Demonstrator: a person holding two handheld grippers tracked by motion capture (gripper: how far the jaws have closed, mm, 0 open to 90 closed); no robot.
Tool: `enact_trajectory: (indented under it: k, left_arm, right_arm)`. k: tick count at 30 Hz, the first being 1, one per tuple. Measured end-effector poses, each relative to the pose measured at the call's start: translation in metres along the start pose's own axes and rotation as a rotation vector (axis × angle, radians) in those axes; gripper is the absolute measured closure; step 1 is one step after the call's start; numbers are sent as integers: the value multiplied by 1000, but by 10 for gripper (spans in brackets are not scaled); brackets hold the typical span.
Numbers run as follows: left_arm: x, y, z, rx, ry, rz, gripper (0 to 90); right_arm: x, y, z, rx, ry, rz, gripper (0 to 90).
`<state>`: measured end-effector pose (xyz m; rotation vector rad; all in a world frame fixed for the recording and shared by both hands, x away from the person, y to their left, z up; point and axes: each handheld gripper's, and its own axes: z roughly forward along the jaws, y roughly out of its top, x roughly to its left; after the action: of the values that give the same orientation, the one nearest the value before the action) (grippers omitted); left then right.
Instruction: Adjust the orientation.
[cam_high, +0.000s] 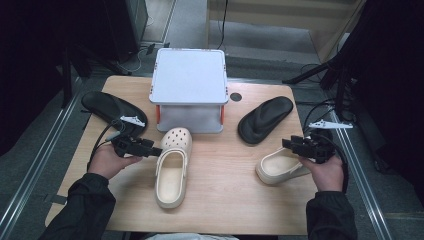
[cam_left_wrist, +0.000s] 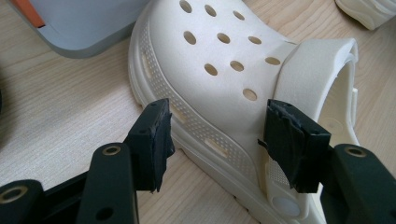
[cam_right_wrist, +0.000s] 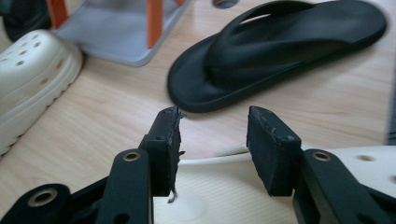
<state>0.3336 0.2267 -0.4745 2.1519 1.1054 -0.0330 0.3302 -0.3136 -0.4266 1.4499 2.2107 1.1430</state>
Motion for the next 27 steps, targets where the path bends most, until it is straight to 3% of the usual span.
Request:
enact_trajectory:
  k: [7,12,17,20,23,27]
  left_arm:
    - [1,-1,1,9,-2,-2,422]
    - [1,-1,0,8,0,1,422]
    - [0,-1,1,6,-3,-5,421]
    - [1,-1,1,9,-3,-7,421]
    - [1,-1,1,6,-2,-12,421]
    - [1,-1,1,11,-2,-7,421]
  right_arm:
    - [-17,6,-10,-15,-50,-1,523]
    - [-30,-5,-5,20,-91,23,491]
    - [-35,-14,2,36,-108,35,484]
    - [-39,-21,7,84,-150,43,479]
    - [-40,-24,8,80,-184,65,478]
    - [-39,-30,10,67,-227,58,515]
